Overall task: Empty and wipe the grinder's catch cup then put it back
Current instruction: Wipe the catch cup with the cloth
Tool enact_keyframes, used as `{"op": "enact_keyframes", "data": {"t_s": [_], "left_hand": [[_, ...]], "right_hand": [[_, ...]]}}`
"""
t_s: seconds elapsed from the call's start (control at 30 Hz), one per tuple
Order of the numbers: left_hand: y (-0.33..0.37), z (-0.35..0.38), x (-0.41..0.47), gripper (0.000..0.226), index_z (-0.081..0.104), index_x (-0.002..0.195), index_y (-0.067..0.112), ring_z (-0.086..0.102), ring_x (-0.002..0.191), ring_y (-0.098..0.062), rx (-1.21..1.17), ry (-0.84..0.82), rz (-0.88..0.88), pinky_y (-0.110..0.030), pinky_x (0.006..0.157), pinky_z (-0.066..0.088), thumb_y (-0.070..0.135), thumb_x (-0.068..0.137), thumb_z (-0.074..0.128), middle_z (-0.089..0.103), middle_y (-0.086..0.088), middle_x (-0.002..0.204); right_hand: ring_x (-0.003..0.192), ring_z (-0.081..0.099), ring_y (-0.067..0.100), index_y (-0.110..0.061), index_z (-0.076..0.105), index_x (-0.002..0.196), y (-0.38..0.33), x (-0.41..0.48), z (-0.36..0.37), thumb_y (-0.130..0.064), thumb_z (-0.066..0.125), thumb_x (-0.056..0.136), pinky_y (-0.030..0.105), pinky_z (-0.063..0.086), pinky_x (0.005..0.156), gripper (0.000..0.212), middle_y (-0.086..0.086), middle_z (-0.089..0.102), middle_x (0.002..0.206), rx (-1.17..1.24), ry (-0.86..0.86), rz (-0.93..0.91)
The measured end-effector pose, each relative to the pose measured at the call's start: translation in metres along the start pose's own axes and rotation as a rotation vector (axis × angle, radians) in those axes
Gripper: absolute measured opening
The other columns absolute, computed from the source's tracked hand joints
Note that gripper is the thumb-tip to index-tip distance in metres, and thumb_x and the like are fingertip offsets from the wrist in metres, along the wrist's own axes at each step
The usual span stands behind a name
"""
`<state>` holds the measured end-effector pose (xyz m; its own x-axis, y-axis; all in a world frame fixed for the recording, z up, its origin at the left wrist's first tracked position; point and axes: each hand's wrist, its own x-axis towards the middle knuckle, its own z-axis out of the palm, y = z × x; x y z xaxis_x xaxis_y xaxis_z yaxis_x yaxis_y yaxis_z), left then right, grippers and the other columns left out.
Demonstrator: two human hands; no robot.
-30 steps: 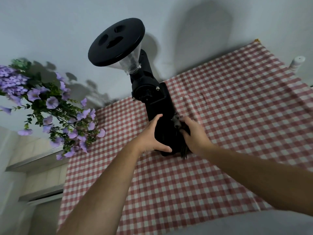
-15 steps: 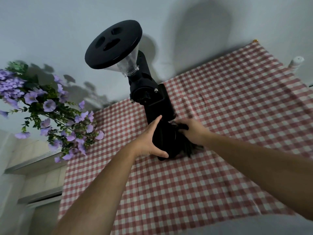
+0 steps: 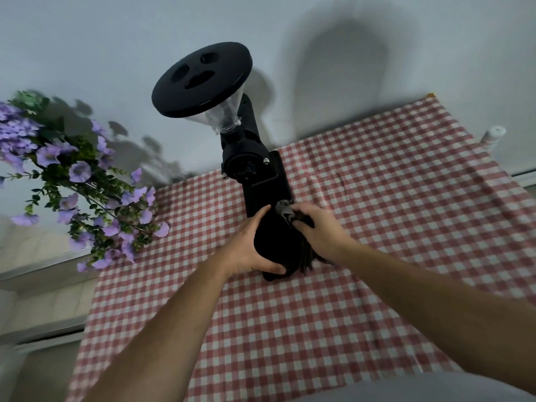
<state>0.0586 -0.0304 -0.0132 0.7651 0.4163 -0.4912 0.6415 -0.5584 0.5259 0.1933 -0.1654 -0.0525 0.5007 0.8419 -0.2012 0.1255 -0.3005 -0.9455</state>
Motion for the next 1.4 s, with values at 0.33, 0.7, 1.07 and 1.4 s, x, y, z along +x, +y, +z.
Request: {"op": "enact_keyframes", "data": {"t_s": [0.33,0.7,1.07,1.4], "left_hand": [[-0.005,0.008,-0.007,0.141,-0.005,0.154,0.042,0.016,0.148,-0.022,-0.031,-0.010,-0.026,-0.041,0.117,0.027,0.044,0.053,0.094,0.005,0.003,0.163],[-0.025,0.015,-0.003,0.136,0.000,0.151,0.049,0.021,0.145,-0.021,-0.062,0.021,0.042,-0.047,0.115,0.032,0.052,0.051,0.091,0.016,0.006,0.160],[-0.037,0.018,-0.001,0.131,0.000,0.153,0.043,0.024,0.145,-0.021,-0.100,0.048,0.185,-0.047,0.114,0.033,0.054,0.057,0.089,0.015,0.006,0.161],[-0.037,0.019,-0.003,0.128,0.001,0.152,0.043,0.033,0.139,-0.024,-0.114,0.073,0.217,-0.044,0.107,0.039,0.055,0.058,0.088,0.022,0.000,0.157]], "right_hand": [[0.121,0.047,0.013,-0.022,0.053,0.130,-0.018,-0.016,-0.007,-0.014,0.049,0.095,0.031,0.040,0.105,0.036,-0.001,0.050,0.132,-0.173,-0.017,-0.077],[0.130,0.031,0.024,-0.031,0.034,0.141,-0.062,-0.020,-0.006,-0.017,0.051,0.091,0.033,0.047,0.096,0.055,-0.002,0.011,0.151,-1.206,-0.333,-0.326],[0.110,0.055,0.018,-0.031,0.042,0.128,-0.081,-0.008,0.009,-0.022,0.061,0.087,0.030,0.048,0.089,0.046,-0.004,0.051,0.130,-1.064,-0.252,-0.183],[0.110,0.054,0.015,-0.024,0.059,0.124,-0.090,-0.003,0.024,-0.009,0.053,0.088,0.020,0.041,0.085,0.039,-0.003,0.056,0.127,-1.354,-0.426,-0.122]]}}
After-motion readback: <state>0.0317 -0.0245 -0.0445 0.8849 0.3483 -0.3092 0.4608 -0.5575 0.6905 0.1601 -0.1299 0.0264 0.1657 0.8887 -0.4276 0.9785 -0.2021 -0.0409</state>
